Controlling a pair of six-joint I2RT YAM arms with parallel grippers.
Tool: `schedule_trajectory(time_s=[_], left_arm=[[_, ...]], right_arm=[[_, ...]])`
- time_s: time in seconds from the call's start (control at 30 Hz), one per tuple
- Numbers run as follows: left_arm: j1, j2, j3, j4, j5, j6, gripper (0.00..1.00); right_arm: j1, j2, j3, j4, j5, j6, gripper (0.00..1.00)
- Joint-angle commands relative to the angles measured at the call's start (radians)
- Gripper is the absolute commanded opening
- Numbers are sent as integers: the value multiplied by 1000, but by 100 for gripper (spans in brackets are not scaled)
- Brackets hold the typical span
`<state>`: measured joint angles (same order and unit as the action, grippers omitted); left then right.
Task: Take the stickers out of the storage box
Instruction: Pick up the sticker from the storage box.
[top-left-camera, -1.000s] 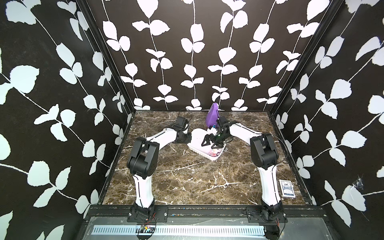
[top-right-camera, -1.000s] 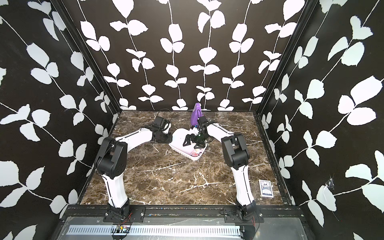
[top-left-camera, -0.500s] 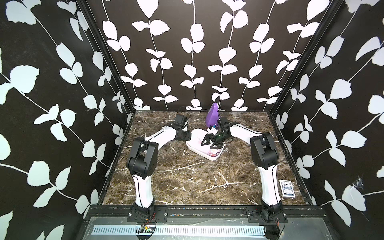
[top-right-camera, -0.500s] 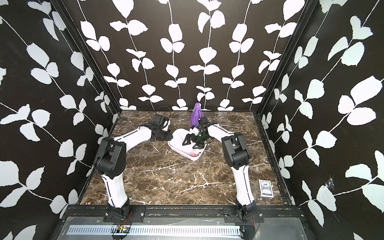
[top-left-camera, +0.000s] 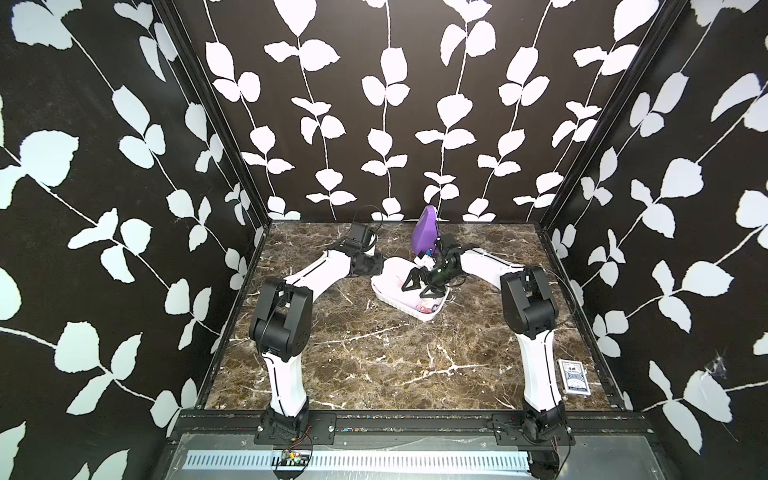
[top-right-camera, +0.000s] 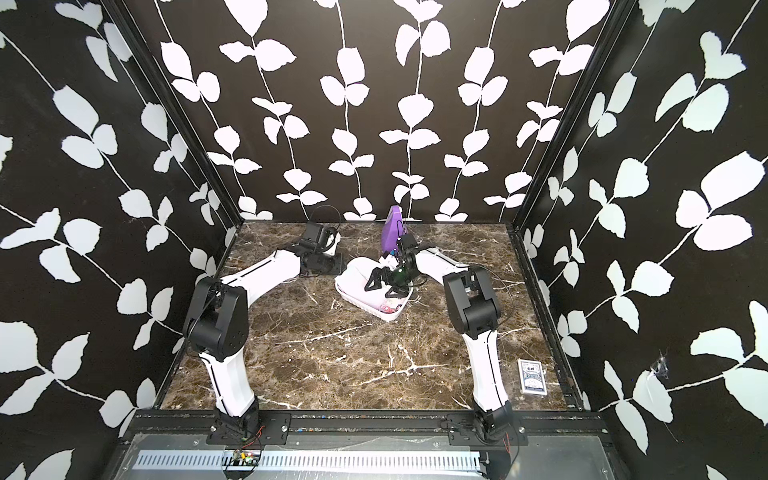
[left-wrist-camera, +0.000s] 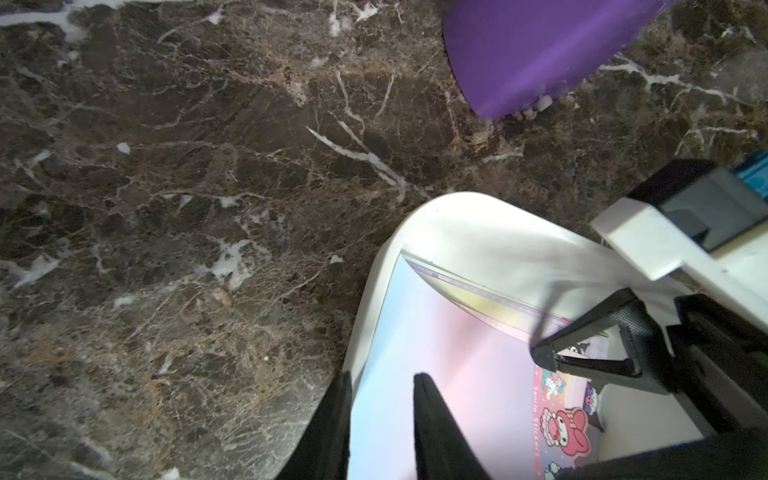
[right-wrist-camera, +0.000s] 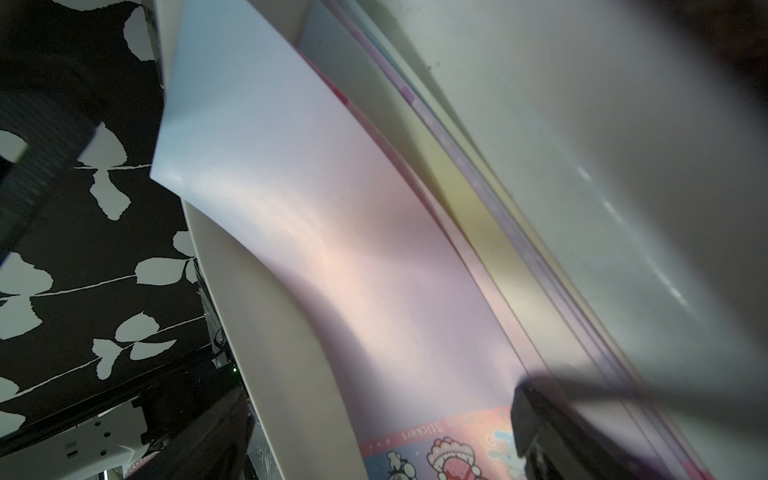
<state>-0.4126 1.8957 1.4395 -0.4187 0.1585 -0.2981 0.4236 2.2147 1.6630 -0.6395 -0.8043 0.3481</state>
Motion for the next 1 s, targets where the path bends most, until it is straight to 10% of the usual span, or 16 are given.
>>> schedule_trajectory(time_s=[0.0, 0.97], left_arm=[[3, -51, 15, -48, -28, 19, 30], [9, -73, -56, -60, -17, -2, 20]], right_arm=[[15, 79, -44, -39, 71, -9, 99], [15, 92, -63, -26, 80, -8, 99]])
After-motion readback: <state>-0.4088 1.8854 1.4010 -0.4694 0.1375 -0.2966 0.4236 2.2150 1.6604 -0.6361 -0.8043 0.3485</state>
